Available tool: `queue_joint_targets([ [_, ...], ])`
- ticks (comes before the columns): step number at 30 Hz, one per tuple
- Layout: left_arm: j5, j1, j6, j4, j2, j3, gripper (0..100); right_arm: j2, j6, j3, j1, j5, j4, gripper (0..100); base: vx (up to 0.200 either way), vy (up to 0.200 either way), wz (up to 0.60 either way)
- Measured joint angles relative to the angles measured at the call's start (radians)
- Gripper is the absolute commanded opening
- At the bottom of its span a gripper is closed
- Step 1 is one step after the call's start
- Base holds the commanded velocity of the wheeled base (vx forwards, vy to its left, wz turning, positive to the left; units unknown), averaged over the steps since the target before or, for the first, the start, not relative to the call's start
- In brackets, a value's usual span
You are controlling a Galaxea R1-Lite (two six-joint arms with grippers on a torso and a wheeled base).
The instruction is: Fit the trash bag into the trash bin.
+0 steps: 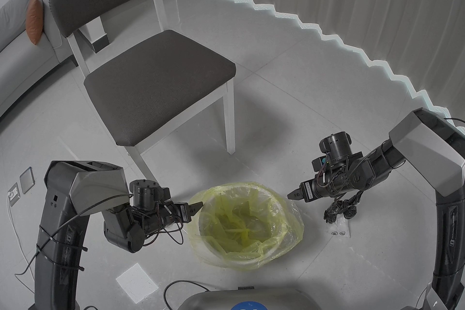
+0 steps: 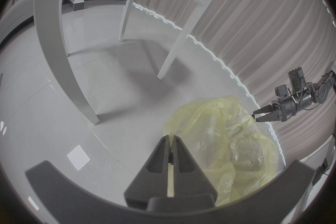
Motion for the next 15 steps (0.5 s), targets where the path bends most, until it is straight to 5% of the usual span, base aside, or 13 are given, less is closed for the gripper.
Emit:
queue_joint_targets([
  [15,0.023,0.014,0.061,-0.061,-0.037,0.096,100,-0.075,-0.06,0.113,0.092,0.002,-0.01,100,0.0,0.0,0.0],
])
